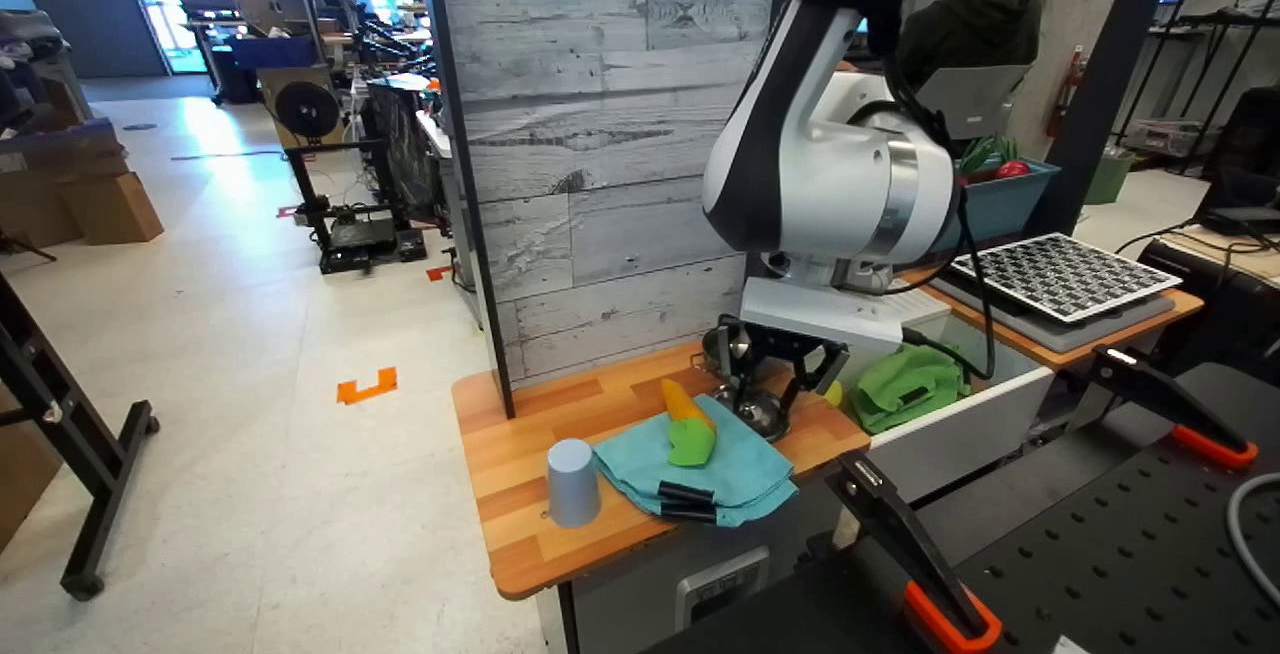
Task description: Pick the lid and put it on the pot
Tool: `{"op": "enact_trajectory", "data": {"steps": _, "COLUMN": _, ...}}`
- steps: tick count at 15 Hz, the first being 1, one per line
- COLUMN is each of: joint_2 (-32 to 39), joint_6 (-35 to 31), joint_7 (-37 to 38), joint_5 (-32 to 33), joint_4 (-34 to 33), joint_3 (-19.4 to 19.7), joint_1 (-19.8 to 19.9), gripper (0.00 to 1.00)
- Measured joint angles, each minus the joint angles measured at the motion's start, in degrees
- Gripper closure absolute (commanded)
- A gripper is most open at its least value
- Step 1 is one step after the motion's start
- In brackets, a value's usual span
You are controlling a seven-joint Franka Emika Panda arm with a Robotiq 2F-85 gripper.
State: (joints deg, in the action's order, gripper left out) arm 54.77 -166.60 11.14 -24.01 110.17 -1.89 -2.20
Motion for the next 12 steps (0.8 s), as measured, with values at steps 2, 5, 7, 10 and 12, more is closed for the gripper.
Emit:
{"op": "enact_trajectory", "data": {"steps": 2, "joint_2": 0.00, "joint_6": 0.00, "joint_7": 0.60, "joint_5": 0.33, "joint_4": -0.31, "joint_3": 0.00, "joint_1": -0.02, "gripper": 0.92}}
{"op": "enact_trajectory", "data": {"steps": 5, "joint_2": 0.03, "joint_6": 0.00, "joint_7": 0.82, "joint_5": 0.43, "joint_4": -0.40, "joint_3": 0.01, "joint_1": -0.03, "gripper": 1.00}}
{"op": "enact_trajectory", "data": {"steps": 7, "joint_2": 0.03, "joint_6": 0.00, "joint_7": 0.90, "joint_5": 0.45, "joint_4": -0.49, "joint_3": 0.01, "joint_1": -0.07, "gripper": 0.74}}
{"op": "enact_trajectory", "data": {"steps": 10, "joint_2": 0.03, "joint_6": 0.00, "joint_7": 0.96, "joint_5": 0.47, "joint_4": -0.49, "joint_3": 0.01, "joint_1": -0.08, "gripper": 0.60}}
{"op": "enact_trajectory", "data": {"steps": 12, "joint_2": 0.02, "joint_6": 0.00, "joint_7": 0.96, "joint_5": 0.47, "joint_4": -0.51, "joint_3": 0.00, "joint_1": -0.10, "gripper": 0.45}}
